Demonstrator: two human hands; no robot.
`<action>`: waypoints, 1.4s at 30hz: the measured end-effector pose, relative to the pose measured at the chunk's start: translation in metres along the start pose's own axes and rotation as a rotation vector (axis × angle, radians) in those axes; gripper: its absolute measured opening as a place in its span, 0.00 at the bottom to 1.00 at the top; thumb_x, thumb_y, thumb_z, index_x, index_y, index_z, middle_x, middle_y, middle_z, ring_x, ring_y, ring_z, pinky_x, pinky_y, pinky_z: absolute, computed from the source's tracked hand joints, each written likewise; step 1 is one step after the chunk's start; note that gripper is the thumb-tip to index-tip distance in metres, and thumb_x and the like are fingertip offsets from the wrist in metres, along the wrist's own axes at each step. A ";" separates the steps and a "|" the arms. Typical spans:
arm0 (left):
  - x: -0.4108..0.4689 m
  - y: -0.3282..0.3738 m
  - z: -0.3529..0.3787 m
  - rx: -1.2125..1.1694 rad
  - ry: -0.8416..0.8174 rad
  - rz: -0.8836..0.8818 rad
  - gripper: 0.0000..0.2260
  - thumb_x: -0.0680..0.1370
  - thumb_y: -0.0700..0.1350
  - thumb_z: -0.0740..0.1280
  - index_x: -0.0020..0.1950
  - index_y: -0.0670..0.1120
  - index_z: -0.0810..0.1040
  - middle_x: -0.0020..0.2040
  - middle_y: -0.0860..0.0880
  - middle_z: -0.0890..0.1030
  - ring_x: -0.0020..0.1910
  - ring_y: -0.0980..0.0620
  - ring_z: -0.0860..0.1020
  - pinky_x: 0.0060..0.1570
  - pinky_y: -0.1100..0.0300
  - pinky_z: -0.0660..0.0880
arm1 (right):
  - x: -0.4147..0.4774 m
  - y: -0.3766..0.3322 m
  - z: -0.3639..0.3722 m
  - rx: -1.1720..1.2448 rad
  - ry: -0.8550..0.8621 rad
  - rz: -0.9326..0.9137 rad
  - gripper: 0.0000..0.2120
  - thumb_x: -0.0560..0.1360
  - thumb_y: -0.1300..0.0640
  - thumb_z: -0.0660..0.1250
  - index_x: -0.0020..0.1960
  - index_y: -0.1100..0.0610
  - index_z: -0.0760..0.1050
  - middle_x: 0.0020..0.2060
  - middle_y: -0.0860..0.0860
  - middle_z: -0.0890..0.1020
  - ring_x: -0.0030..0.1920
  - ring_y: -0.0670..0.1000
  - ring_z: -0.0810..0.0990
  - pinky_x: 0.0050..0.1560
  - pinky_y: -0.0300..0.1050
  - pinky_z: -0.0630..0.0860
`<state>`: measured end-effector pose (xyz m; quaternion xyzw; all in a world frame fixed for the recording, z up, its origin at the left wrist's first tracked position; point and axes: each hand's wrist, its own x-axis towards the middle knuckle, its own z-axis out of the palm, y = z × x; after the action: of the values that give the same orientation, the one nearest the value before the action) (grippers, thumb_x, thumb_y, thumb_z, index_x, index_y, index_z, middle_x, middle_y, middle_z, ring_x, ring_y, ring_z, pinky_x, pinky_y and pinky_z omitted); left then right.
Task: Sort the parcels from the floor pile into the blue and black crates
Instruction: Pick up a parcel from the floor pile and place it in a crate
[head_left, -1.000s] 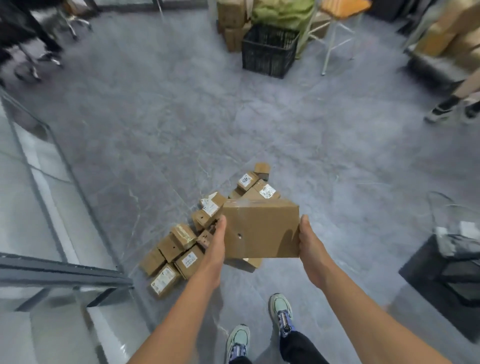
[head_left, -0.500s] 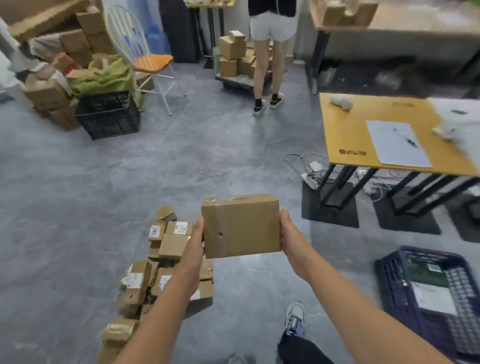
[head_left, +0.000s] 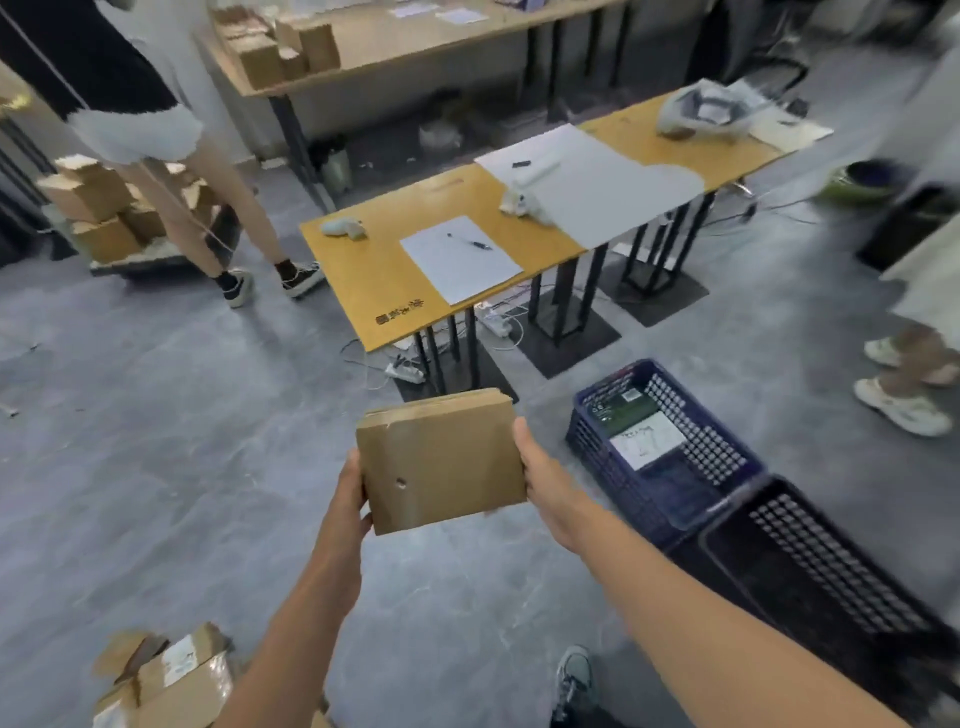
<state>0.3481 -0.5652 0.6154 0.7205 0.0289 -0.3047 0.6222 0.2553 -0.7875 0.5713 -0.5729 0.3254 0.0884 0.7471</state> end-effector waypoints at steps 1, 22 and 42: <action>0.008 0.005 0.021 0.016 -0.037 0.002 0.28 0.79 0.72 0.54 0.76 0.63 0.70 0.75 0.57 0.73 0.75 0.54 0.69 0.76 0.42 0.63 | 0.000 -0.002 -0.021 0.031 0.026 -0.005 0.46 0.71 0.17 0.51 0.82 0.41 0.62 0.77 0.43 0.70 0.77 0.48 0.68 0.81 0.60 0.59; 0.119 0.027 0.429 0.491 -0.704 -0.148 0.24 0.83 0.67 0.51 0.74 0.59 0.72 0.67 0.57 0.78 0.64 0.58 0.76 0.63 0.54 0.70 | -0.058 0.049 -0.338 0.579 0.664 0.002 0.58 0.60 0.12 0.57 0.83 0.36 0.52 0.83 0.40 0.57 0.82 0.47 0.55 0.83 0.62 0.50; 0.146 -0.099 0.657 0.863 -0.924 -0.467 0.20 0.83 0.63 0.57 0.68 0.54 0.74 0.61 0.51 0.81 0.58 0.54 0.79 0.56 0.53 0.75 | -0.076 0.178 -0.481 0.821 0.999 0.259 0.36 0.77 0.23 0.52 0.79 0.40 0.64 0.72 0.40 0.75 0.71 0.45 0.73 0.70 0.52 0.70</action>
<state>0.1608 -1.1927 0.4327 0.6750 -0.2095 -0.6925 0.1448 -0.0791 -1.1503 0.4102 -0.1697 0.7064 -0.2304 0.6474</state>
